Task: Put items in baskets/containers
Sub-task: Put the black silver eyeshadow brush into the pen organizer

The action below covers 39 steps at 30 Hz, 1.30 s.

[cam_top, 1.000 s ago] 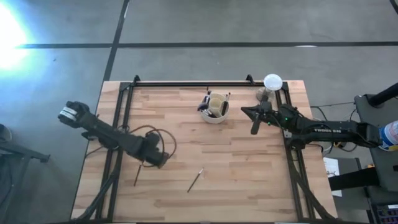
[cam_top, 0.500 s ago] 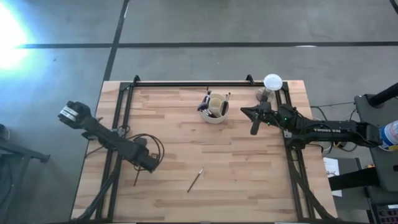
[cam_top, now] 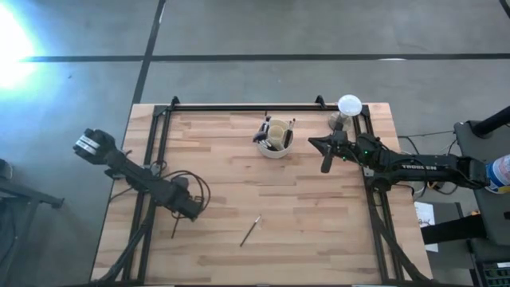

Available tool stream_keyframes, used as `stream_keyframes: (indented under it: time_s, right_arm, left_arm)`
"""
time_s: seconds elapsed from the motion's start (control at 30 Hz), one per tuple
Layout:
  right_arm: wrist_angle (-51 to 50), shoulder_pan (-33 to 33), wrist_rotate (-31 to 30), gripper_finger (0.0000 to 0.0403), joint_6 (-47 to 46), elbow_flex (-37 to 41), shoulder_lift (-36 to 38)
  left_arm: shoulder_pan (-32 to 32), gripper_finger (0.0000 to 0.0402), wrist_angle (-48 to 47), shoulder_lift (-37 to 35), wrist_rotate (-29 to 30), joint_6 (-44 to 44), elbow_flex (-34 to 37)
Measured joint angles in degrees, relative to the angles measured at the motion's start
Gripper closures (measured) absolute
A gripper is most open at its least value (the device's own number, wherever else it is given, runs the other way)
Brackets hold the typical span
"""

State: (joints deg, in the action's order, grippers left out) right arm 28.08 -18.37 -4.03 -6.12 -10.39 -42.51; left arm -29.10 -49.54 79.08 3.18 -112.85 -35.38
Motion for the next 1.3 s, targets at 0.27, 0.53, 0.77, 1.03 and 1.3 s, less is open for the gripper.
stream_keyframes:
  time_s: [0.27,0.53,0.77,1.03,1.3]
  right_arm:
    - [0.0,0.0,0.0,0.0394,0.2,0.0,0.0]
    - [-0.1,0.0,-0.3,0.0394,0.4,0.0,0.0]
    - [-0.2,0.0,-0.6,0.0394,0.4,0.0,-0.1]
    - [-0.2,0.0,-0.6,0.0394,0.5,0.0,-0.1]
    - [-0.2,0.0,-0.6,0.0394,0.6,0.0,-0.1]
  left_arm:
    - [0.0,0.0395,0.8,2.0,0.1,3.9,0.0]
    - [0.1,0.0401,-0.5,-1.9,11.2,5.2,-3.7]
    - [0.8,0.0401,7.5,-4.0,23.1,9.7,-3.8]
    - [4.7,0.0401,26.7,-4.1,35.9,27.0,-3.8]
    - [13.6,0.0401,51.5,-4.2,37.6,57.3,-3.8]
